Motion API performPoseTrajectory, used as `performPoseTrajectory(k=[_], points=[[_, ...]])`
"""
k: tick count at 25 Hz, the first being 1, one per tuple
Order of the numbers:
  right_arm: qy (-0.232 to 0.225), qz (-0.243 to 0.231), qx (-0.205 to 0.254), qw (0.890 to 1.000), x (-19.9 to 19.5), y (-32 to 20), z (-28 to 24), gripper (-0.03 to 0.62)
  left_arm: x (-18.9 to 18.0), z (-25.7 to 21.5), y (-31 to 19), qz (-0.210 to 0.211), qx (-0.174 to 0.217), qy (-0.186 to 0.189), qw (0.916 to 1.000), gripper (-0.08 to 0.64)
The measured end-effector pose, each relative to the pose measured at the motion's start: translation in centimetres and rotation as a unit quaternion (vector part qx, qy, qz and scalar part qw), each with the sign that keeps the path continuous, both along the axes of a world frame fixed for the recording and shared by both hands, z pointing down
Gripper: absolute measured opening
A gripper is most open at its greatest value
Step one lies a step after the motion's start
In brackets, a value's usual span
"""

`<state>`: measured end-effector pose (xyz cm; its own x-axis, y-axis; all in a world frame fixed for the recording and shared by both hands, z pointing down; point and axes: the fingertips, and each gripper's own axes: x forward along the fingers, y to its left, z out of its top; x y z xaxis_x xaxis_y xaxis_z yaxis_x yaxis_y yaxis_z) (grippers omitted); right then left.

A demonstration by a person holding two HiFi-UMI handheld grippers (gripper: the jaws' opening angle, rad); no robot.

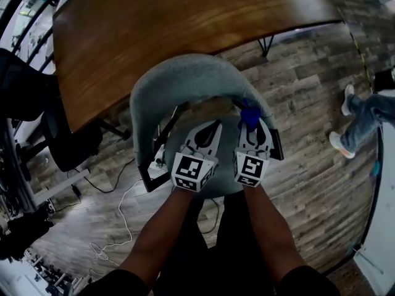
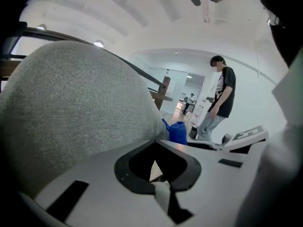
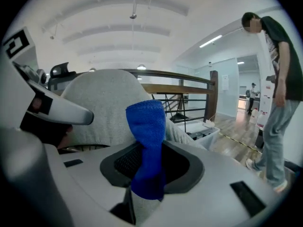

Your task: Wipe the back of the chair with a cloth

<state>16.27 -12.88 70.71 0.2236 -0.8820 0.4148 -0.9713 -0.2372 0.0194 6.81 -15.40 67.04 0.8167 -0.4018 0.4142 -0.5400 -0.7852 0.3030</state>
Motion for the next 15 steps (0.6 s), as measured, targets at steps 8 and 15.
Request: performPoseTrajectory(k=[8,15], points=[[-0.017,-0.162,0.037,0.986,-4.8,1.2,-8.2,0.117,-3.7,-5.5,1.0,-0.086,-0.001,0.002,0.9963,-0.002],[-0.008,-0.296,0.087,0.951,-9.0,-0.8,-15.7,0.117,-7.7,-12.8,2.4,-0.179,0.04,-0.005,0.983,-0.002]])
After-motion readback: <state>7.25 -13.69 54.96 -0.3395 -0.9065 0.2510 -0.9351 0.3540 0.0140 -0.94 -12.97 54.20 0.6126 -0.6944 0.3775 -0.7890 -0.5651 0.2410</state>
